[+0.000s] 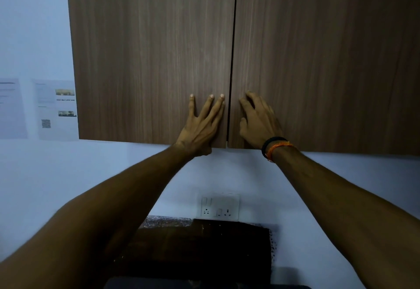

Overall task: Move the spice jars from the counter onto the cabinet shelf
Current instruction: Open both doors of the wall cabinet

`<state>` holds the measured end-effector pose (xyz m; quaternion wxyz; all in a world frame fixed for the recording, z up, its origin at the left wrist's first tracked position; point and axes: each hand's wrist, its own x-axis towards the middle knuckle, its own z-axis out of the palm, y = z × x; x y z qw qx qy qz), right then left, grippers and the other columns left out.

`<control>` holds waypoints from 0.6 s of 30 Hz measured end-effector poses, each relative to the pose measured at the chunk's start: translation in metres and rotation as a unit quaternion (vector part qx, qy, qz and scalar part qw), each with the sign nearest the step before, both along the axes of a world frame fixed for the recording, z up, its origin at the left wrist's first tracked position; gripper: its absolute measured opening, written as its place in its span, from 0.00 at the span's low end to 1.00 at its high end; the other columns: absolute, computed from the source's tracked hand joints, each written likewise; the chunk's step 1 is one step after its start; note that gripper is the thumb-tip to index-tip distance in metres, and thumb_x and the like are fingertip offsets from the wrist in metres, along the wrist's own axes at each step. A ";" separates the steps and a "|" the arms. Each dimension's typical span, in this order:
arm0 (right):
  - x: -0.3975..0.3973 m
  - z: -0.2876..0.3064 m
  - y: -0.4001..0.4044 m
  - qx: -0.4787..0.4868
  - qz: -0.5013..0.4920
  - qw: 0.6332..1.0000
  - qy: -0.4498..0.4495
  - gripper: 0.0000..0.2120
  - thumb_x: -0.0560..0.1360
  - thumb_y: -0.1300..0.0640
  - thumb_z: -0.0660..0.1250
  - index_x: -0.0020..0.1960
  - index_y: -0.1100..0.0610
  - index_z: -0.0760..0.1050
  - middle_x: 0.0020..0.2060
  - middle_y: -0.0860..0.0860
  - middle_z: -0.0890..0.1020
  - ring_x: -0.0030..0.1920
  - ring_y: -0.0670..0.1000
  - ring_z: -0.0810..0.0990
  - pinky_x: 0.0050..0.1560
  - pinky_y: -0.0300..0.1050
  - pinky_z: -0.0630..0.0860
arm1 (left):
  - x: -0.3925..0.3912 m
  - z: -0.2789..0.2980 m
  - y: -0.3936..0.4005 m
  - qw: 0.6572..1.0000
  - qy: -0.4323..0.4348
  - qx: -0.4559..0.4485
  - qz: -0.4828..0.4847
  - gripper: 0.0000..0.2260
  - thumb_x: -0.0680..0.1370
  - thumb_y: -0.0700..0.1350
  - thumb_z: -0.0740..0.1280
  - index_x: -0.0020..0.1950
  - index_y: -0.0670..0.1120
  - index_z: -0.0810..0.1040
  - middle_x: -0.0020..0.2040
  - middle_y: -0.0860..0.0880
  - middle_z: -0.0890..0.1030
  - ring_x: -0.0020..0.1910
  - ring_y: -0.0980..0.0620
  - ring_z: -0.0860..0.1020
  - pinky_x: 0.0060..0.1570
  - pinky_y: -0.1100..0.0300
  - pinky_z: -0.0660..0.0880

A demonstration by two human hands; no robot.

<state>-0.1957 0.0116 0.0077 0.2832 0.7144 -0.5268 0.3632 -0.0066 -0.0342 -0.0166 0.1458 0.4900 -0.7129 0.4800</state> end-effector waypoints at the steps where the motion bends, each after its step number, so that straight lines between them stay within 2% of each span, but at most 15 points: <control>1: 0.003 0.001 0.001 -0.014 0.013 1.000 -0.012 0.27 0.77 0.61 0.63 0.75 0.61 0.65 0.75 0.59 0.65 0.75 0.60 0.63 0.75 0.55 0.62 | 0.001 -0.001 0.003 1.000 0.004 -0.001 -0.003 0.65 0.62 0.67 0.76 0.81 0.39 0.38 0.80 0.37 0.36 0.79 0.35 0.39 0.69 0.24 0.48; 4: 0.014 0.006 0.005 -0.040 0.066 0.996 -0.055 0.20 0.80 0.61 0.61 0.71 0.61 0.70 0.68 0.58 0.73 0.68 0.58 0.71 0.69 0.51 0.68 | 0.005 -0.004 0.016 1.000 0.018 -0.007 -0.022 0.66 0.61 0.67 0.76 0.80 0.38 0.37 0.80 0.36 0.37 0.79 0.35 0.38 0.70 0.24 0.48; 8: 0.034 0.019 0.013 -0.004 0.172 0.968 -0.183 0.19 0.84 0.56 0.56 0.73 0.59 0.68 0.69 0.56 0.74 0.68 0.54 0.73 0.66 0.44 0.67 | 0.009 -0.007 0.036 0.998 0.029 -0.018 -0.046 0.68 0.59 0.65 0.78 0.80 0.38 0.38 0.81 0.35 0.39 0.80 0.35 0.39 0.70 0.24 0.47; 10: 0.046 0.028 0.024 0.057 0.255 0.917 -0.302 0.20 0.85 0.54 0.56 0.76 0.56 0.66 0.72 0.54 0.72 0.70 0.52 0.71 0.69 0.44 0.66 | 0.011 -0.009 0.047 0.998 0.037 -0.022 -0.055 0.68 0.58 0.63 0.79 0.80 0.38 0.39 0.81 0.35 0.40 0.80 0.35 0.40 0.69 0.24 0.48; 12: 0.059 0.038 0.036 0.108 0.331 0.847 -0.402 0.21 0.85 0.52 0.56 0.77 0.55 0.64 0.73 0.52 0.71 0.72 0.51 0.70 0.73 0.50 0.67 | 0.014 -0.014 0.056 0.996 0.048 -0.037 -0.067 0.67 0.58 0.61 0.79 0.81 0.38 0.40 0.81 0.36 0.41 0.80 0.36 0.41 0.69 0.24 0.49; 13: 0.064 0.043 0.041 0.118 0.352 0.823 -0.430 0.21 0.85 0.52 0.56 0.77 0.55 0.64 0.73 0.52 0.71 0.72 0.51 0.70 0.73 0.53 0.67 | 0.016 -0.016 0.060 0.995 0.055 -0.043 -0.076 0.67 0.58 0.60 0.80 0.81 0.38 0.41 0.81 0.36 0.42 0.80 0.36 0.42 0.69 0.24 0.50; 15: 0.073 0.053 0.052 0.121 0.374 0.797 -0.458 0.20 0.85 0.52 0.56 0.74 0.55 0.69 0.69 0.52 0.75 0.69 0.51 0.73 0.72 0.54 0.69 | 0.019 -0.020 0.070 0.992 0.068 -0.050 -0.090 0.66 0.58 0.58 0.80 0.81 0.38 0.42 0.81 0.36 0.43 0.80 0.36 0.42 0.69 0.25 0.52; 18: 0.085 0.063 0.066 0.102 0.401 0.757 -0.506 0.15 0.84 0.54 0.58 0.65 0.58 0.78 0.59 0.53 0.82 0.62 0.52 0.79 0.68 0.55 0.74 | 0.024 -0.025 0.087 0.991 0.082 -0.042 -0.101 0.65 0.59 0.58 0.80 0.81 0.38 0.41 0.81 0.36 0.43 0.80 0.36 0.42 0.71 0.27 0.54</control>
